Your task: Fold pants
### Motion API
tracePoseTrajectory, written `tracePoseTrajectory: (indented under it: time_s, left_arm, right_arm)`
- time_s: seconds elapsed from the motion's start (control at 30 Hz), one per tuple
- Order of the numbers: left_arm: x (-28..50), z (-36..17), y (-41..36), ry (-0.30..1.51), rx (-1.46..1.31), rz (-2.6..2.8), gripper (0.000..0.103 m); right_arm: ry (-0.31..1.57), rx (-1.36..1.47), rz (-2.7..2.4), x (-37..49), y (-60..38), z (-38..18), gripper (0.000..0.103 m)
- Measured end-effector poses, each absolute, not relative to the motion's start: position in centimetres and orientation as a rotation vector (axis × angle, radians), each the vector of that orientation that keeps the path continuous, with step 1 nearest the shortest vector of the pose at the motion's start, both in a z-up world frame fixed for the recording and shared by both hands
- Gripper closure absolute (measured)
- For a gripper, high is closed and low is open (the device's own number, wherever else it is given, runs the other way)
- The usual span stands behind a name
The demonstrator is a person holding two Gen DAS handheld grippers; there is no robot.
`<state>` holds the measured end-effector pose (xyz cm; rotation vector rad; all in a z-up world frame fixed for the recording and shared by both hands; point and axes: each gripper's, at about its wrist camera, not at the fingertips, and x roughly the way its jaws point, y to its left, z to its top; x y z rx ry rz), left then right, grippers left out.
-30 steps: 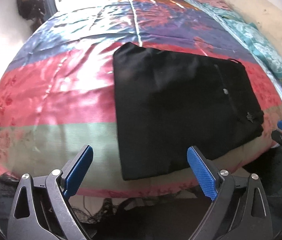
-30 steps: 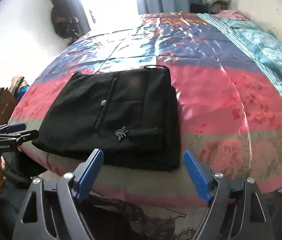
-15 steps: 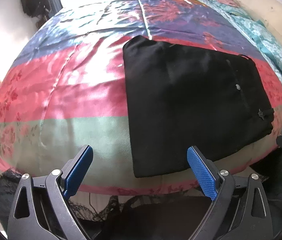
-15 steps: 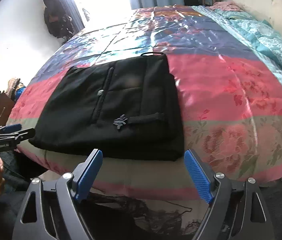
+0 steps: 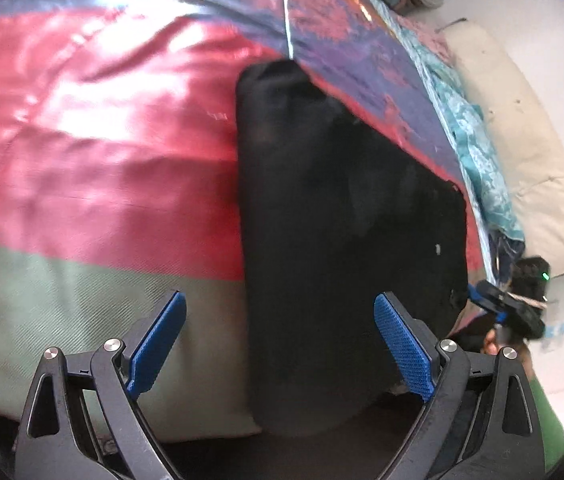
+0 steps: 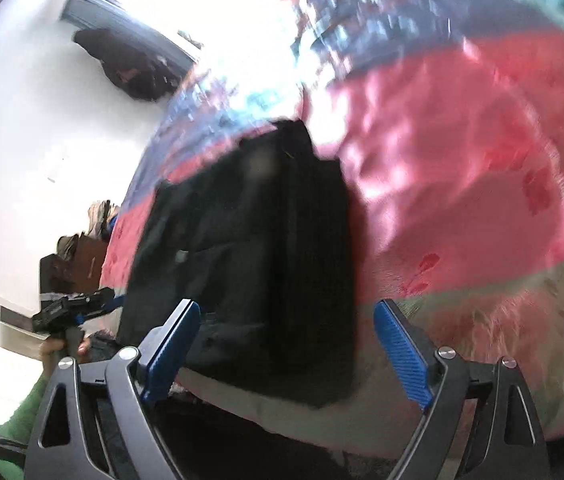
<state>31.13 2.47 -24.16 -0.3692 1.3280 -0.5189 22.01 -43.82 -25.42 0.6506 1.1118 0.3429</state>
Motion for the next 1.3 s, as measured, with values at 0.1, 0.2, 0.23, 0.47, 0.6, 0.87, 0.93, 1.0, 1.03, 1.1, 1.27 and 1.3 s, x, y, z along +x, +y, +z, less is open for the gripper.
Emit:
tracePoseTrajectory:
  time_s: [0.1, 0.2, 0.23, 0.47, 0.6, 0.87, 0.93, 1.0, 1.03, 1.1, 1.27, 1.3]
  left_arm:
    - [31.4, -24.8, 0.6, 1.329, -0.307, -0.561, 0.007]
    - [31.4, -24.6, -1.6, 1.337, -0.272, -0.66, 0.007]
    - [31.3, -24.6, -2.4, 1.344, -0.266, -0.682, 0.007]
    - [30.4, -23.5, -4.1, 1.287, -0.141, -0.571, 0.06]
    - [30.5, -21.0, -3.4, 1.232, -0.166, -0.613, 0.077]
    - [33.8, -12.9, -3.0, 1.025, -0.119, -0.637, 0.078]
    - [36.0, -11.2, -2.4, 0.971, -0.133, -0.619, 0.078]
    - [38.5, -10.1, -1.8, 0.93, -0.168, -0.595, 0.078]
    - [39.7, -9.9, -1.5, 0.916, -0.182, -0.582, 0.078]
    - [41.6, -10.7, -1.7, 0.905, -0.166, -0.536, 0.077]
    - [45.0, -20.9, -1.4, 1.16, -0.058, -0.25, 0.056]
    - [44.6, -22.6, -1.0, 1.195, -0.036, -0.227, 0.051]
  right_arm:
    - [1.184, 0.691, 0.418, 23.6, -44.2, -27.5, 0.015]
    - [1.162, 0.789, 0.516, 24.4, -44.9, -28.1, 0.017]
    - [1.155, 0.857, 0.568, 24.7, -45.0, -28.3, 0.024]
    - [1.206, 0.581, 0.515, 25.3, -40.6, -26.5, 0.056]
    - [1.119, 0.491, 0.551, 25.1, -39.1, -23.0, 0.063]
    - [0.939, 0.473, 0.694, 28.6, -35.8, -15.9, 0.066]
    - [0.898, 0.471, 0.703, 30.5, -35.4, -14.2, 0.066]
    - [0.856, 0.465, 0.692, 32.8, -35.4, -13.0, 0.066]
    - [0.845, 0.475, 0.687, 34.1, -35.6, -12.8, 0.066]
    - [0.831, 0.492, 0.644, 37.0, -35.8, -13.0, 0.066]
    - [1.119, 0.486, 0.287, 41.3, -37.8, -22.2, 0.055]
    - [1.182, 0.468, 0.216, 41.2, -38.1, -23.5, 0.055]
